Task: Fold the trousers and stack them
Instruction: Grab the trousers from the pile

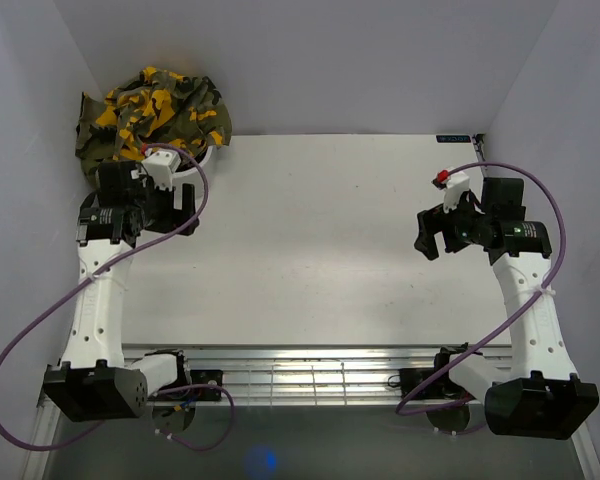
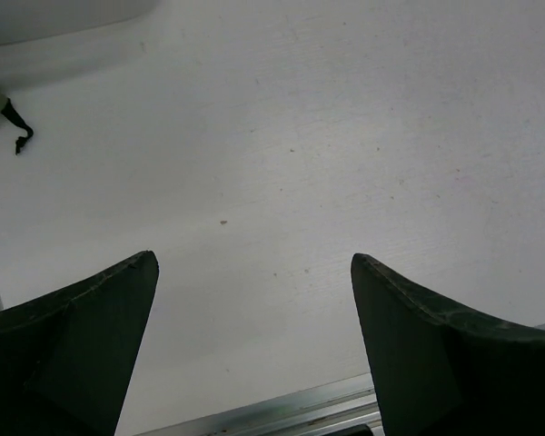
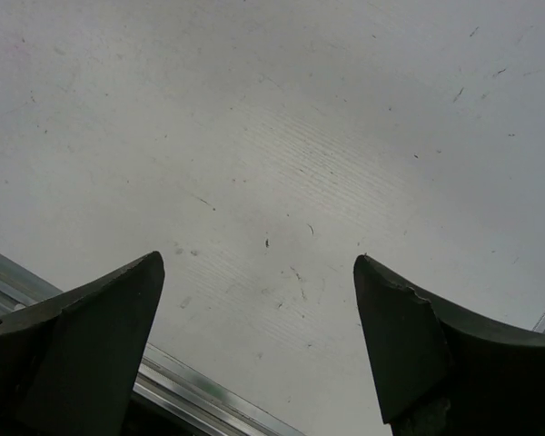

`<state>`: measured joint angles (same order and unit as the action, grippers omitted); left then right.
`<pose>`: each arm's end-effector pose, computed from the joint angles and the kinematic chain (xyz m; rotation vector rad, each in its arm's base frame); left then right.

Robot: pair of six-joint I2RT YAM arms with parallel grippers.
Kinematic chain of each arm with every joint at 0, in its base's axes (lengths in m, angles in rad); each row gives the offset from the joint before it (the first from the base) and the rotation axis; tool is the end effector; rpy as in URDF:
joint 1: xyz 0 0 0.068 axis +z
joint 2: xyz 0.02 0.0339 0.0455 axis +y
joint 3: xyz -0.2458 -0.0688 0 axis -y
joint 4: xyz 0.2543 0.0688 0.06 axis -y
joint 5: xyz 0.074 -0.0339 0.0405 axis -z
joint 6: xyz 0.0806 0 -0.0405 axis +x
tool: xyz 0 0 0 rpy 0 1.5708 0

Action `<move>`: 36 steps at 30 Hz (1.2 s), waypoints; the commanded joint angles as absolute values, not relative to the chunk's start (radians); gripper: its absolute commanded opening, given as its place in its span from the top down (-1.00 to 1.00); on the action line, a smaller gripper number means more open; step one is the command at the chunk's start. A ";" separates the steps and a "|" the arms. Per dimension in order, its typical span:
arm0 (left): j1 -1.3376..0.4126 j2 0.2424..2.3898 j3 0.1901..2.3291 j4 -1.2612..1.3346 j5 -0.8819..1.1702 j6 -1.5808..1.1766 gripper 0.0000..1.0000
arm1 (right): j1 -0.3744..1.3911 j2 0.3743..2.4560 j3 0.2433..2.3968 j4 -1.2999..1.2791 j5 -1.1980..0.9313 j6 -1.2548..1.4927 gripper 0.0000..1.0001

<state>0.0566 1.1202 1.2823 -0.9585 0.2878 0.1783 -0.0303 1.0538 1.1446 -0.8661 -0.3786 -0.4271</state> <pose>0.2609 -0.0081 0.3269 0.2794 2.3200 -0.2242 0.2534 0.0221 0.3058 -0.6294 2.1993 0.2083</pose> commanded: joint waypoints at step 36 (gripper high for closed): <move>0.215 2.299 2.247 -0.103 0.463 0.023 -0.92 | -0.029 1.262 1.186 -0.815 -0.344 -0.426 -0.80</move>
<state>0.2142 2.2684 2.2013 -0.2203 0.3958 0.1024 -0.0303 1.2602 1.1816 -0.8410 -0.3672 -0.4267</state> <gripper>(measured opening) 0.967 0.903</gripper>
